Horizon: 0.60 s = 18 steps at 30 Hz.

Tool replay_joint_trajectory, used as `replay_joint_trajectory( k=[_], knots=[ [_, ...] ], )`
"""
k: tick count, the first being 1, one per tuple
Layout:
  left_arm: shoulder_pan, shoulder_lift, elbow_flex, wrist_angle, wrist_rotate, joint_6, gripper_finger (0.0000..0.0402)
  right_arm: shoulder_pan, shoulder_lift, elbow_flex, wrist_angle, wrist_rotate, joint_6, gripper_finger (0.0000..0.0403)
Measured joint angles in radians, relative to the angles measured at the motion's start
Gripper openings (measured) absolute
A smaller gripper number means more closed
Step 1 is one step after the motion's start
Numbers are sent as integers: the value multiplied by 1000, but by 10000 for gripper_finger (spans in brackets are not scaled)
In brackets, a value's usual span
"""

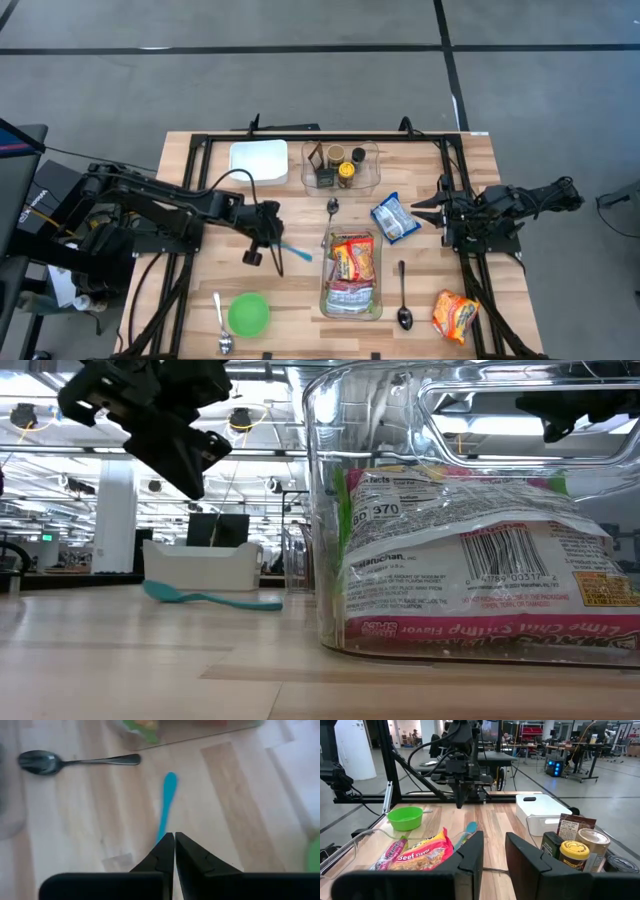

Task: Pick & Place Food Item
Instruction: Put the blue spoon into the white bin

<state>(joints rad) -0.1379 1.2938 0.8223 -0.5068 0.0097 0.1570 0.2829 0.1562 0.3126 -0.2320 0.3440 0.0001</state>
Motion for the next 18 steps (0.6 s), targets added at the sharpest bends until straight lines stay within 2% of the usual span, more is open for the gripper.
replay_joint_trajectory(
  k=[6, 13, 18],
  knots=[
    [0, 14, 0, 1, 78, 0, 12, 0, 0, 0, 0, 0, 0, 74],
    [0, 75, 0, -16, 78, 4, 21, 0, 0, 0, 0, 0, 0, 74],
    [2, 150, 0, 35, 54, 109, 28, 0, 0, 0, 0, 0, 0, 74]
  ],
)
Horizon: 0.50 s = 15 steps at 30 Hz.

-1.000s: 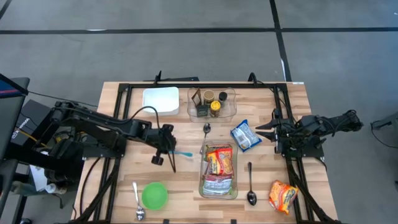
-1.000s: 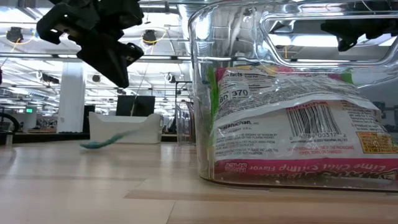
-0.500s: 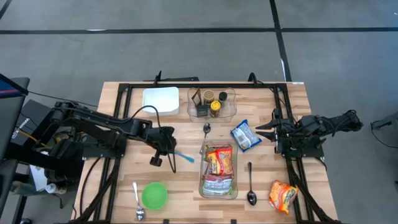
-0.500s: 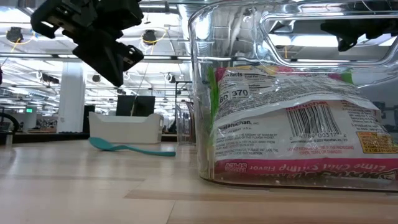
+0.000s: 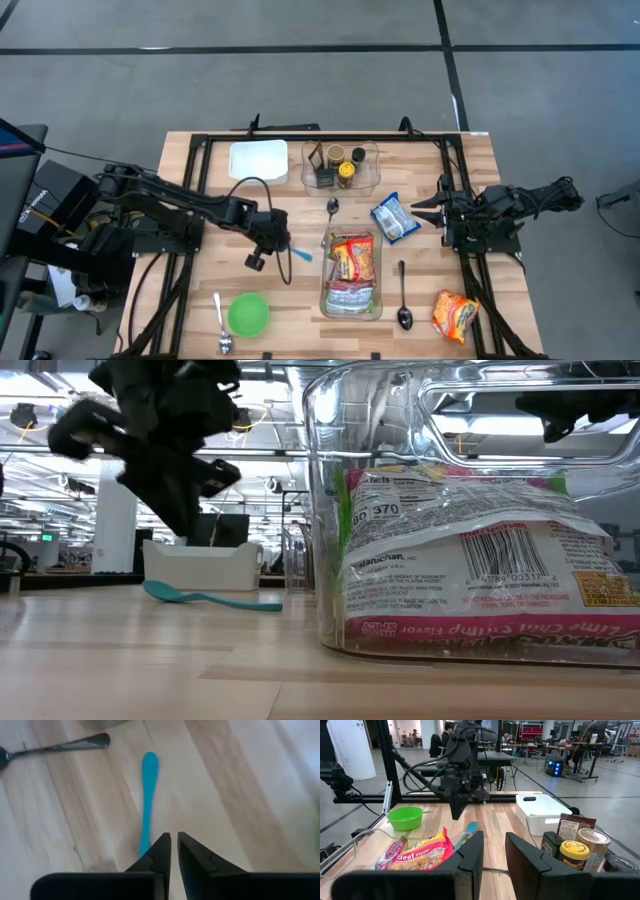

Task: Pick & Place Food Item
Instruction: Put the blue spoon into the white bin

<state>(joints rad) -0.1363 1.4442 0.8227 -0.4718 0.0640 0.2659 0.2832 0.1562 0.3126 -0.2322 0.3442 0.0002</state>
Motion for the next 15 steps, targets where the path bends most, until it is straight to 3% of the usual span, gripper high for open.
replay_joint_trajectory(
  k=[7, 15],
  knots=[
    [14, 116, 0, 97, -34, 41, 36, 0, 0, 0, 0, 0, 0, 74],
    [24, 137, 0, 111, -41, 44, 38, 0, 0, 0, 0, 0, 0, 74]
  ],
)
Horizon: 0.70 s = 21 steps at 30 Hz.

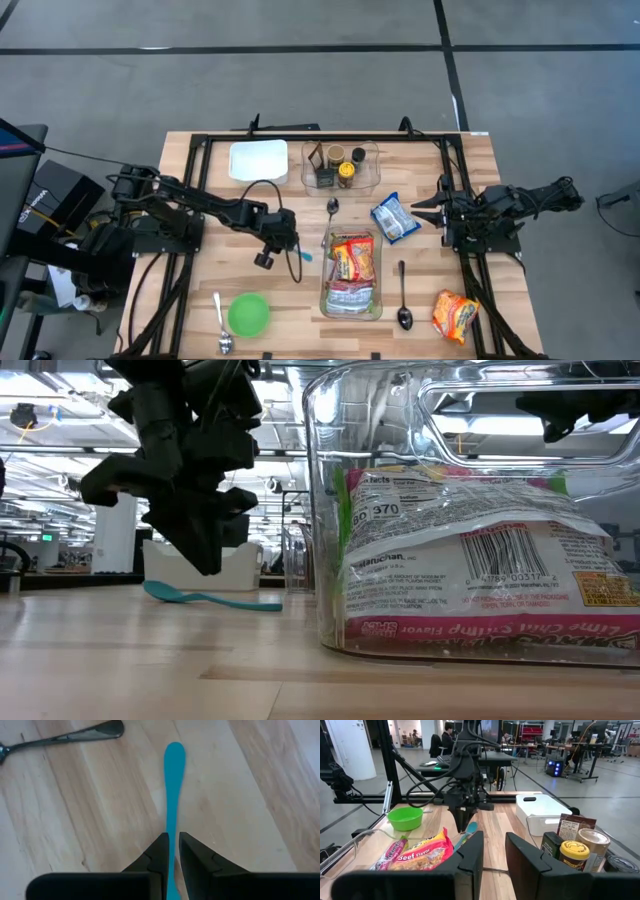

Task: Pick & Place Food Item
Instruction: Put the blue spoon into the white bin

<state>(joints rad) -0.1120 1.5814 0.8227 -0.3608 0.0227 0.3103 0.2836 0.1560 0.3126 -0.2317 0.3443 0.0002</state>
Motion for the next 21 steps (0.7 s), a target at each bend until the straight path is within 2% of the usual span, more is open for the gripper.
replay_joint_trajectory(
  k=[14, 21],
  knots=[
    [0, 0, 0, -16, -20, 32, 43, 0, 0, 0, 0, 0, 0, 74],
    [0, 0, 0, -17, -36, 53, 97, 0, 0, 0, 0, 0, 0, 74]
  ],
)
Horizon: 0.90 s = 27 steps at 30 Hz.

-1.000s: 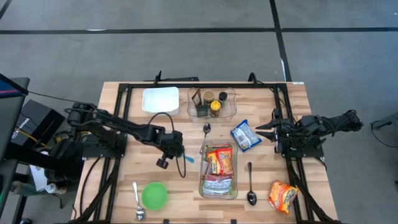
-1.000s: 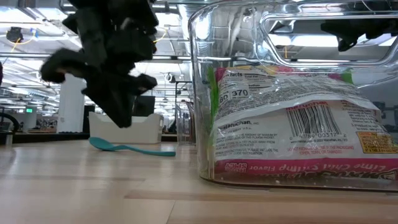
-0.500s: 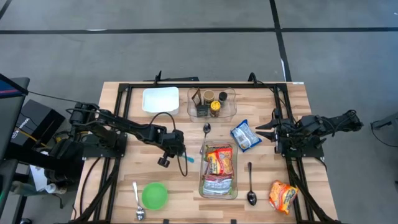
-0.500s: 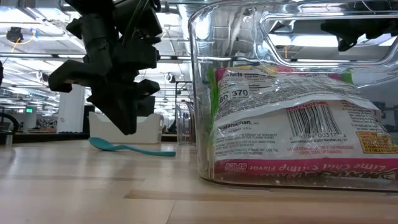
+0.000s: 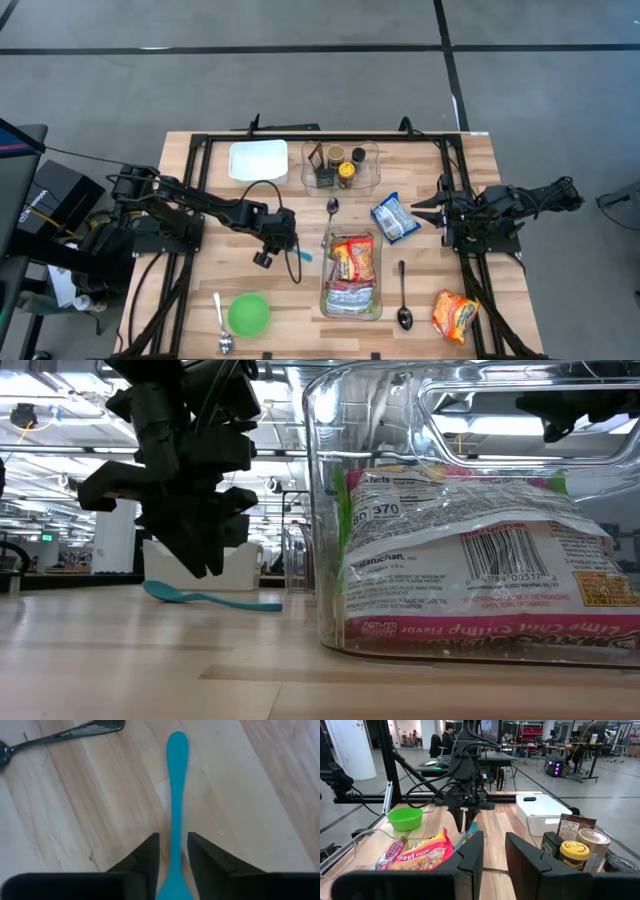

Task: Pick & Place Food Item
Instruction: Put the blue spoon into the white bin

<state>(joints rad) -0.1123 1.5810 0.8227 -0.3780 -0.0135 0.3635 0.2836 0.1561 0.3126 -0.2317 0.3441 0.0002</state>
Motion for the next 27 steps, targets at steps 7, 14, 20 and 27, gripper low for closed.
replay_joint_trajectory(
  k=[7, 14, 20, 27],
  knots=[
    [0, 6, 0, -19, -10, 56, 148, 0, 0, 0, 0, 0, 0, 74],
    [0, 43, -1, -1, -10, 53, 163, -1, 0, 0, 0, 0, 0, 74],
    [1, 81, -1, 17, -9, 43, 163, -1, 0, 0, 0, 0, 0, 74],
    [1, 83, -1, 18, 8, 25, 163, 0, 0, 0, 0, 0, 0, 74]
  ],
)
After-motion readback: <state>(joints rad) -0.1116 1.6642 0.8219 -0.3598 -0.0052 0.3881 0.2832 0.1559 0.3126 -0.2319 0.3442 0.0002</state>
